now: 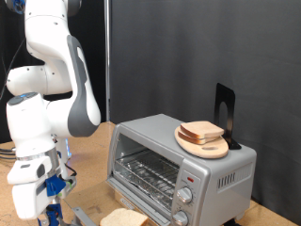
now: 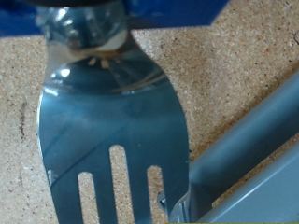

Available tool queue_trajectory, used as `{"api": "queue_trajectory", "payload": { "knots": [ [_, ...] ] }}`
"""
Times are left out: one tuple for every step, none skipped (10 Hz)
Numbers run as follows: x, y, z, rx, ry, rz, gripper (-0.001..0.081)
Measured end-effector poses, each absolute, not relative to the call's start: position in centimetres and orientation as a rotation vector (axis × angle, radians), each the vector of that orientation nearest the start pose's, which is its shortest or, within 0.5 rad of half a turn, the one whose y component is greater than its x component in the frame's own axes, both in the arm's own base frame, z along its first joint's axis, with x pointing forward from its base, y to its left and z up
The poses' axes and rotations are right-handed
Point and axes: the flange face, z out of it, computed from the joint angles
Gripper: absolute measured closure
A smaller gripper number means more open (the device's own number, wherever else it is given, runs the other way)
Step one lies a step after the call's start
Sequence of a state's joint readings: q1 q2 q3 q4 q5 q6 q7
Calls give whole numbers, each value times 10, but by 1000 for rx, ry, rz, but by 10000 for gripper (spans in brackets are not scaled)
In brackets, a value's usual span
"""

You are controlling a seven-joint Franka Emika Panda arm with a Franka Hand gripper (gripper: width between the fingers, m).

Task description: Make a piece of toast with the oven

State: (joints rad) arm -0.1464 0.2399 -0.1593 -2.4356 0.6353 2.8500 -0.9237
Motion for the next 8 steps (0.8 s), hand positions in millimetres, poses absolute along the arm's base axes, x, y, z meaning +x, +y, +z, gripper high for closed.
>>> {"api": "queue_trajectory", "payload": {
  "knots": [
    [465,-181,223,-3059,-49,-405,440],
    [466,-180,223,-3061,-54,-414,440],
    [468,-177,224,-3065,-65,-424,440],
    [470,-175,225,-3069,-77,-434,440],
    [472,-172,226,-3074,-96,-442,440],
    [473,-170,226,-3073,-107,-445,440],
    [474,-167,227,-3071,-116,-448,440],
    [475,-165,228,-3069,-124,-449,440]
  ]
}}
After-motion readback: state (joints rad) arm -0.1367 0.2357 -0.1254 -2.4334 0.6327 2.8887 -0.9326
